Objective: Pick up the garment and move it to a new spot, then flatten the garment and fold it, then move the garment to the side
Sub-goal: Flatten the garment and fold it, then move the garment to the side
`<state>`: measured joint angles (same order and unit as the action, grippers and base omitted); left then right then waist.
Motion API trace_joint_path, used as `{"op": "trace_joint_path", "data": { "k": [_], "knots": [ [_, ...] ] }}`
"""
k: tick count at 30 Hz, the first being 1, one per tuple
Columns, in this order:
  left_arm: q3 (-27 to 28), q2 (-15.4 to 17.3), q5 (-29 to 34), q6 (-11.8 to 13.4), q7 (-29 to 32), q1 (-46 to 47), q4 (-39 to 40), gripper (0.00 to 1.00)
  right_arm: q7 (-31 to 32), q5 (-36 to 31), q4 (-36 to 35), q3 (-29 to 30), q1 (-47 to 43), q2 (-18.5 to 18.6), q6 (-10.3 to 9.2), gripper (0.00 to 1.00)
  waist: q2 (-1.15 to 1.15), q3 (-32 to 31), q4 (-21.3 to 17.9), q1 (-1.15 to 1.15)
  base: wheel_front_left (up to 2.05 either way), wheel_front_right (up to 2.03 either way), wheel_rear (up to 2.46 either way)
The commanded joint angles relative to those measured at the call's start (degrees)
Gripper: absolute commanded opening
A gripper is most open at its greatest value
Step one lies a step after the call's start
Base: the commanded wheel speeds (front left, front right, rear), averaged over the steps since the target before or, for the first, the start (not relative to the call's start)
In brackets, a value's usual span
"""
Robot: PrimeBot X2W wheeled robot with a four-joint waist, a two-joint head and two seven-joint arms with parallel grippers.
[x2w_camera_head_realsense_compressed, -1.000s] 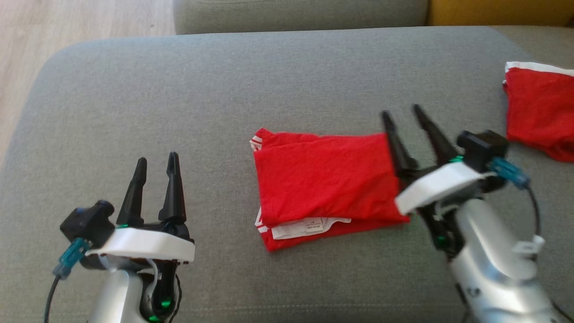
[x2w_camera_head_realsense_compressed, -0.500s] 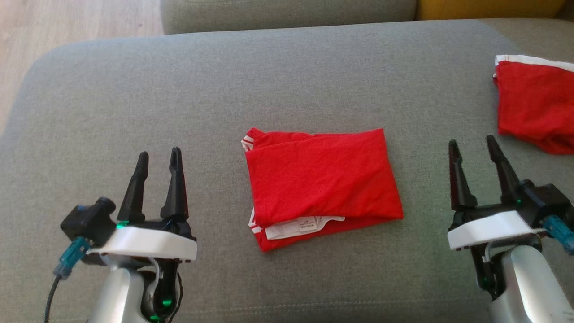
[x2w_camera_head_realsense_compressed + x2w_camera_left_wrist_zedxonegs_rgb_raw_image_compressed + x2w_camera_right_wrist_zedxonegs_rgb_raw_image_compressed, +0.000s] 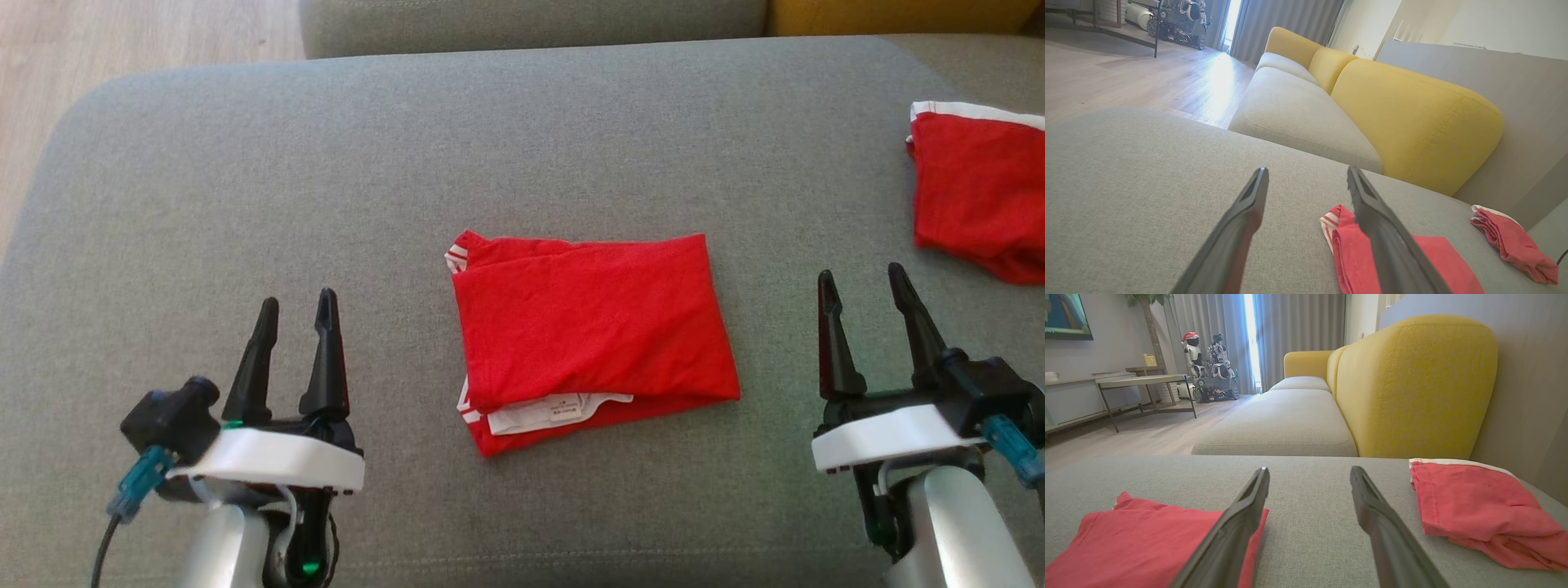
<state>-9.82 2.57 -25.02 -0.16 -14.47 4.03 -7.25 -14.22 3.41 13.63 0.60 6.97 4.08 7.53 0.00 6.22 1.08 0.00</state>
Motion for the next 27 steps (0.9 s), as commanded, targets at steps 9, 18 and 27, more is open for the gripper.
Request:
{"op": "trace_joint_path", "data": {
  "k": [9, 18, 27],
  "knots": [
    [1.86, 0.31, 0.09, 0.37, -0.52, 1.77, 2.41, 1.0, -0.76, -0.89, -1.44, -1.08, 1.05, -0.61, -0.04, 1.0, 0.0, 0.06, 0.01, 0.0, 0.0, 0.0, 0.0],
    [1.97, 0.31, 0.05, 0.35, -0.52, 2.07, 2.45, 1.0, -0.77, -0.86, -1.19, -1.19, 1.18, -0.74, -0.04, 1.0, 0.0, 0.54, 0.09, 0.0, 0.0, 0.0, 0.0],
    [1.55, 0.31, -0.05, 0.28, -0.52, 2.57, 2.45, 1.0, -0.77, -0.24, 2.68, -3.42, 2.55, -0.61, -0.04, 1.0, 0.0, 1.54, 0.54, 0.0, 0.0, 0.0, 0.0]
  ]
}}
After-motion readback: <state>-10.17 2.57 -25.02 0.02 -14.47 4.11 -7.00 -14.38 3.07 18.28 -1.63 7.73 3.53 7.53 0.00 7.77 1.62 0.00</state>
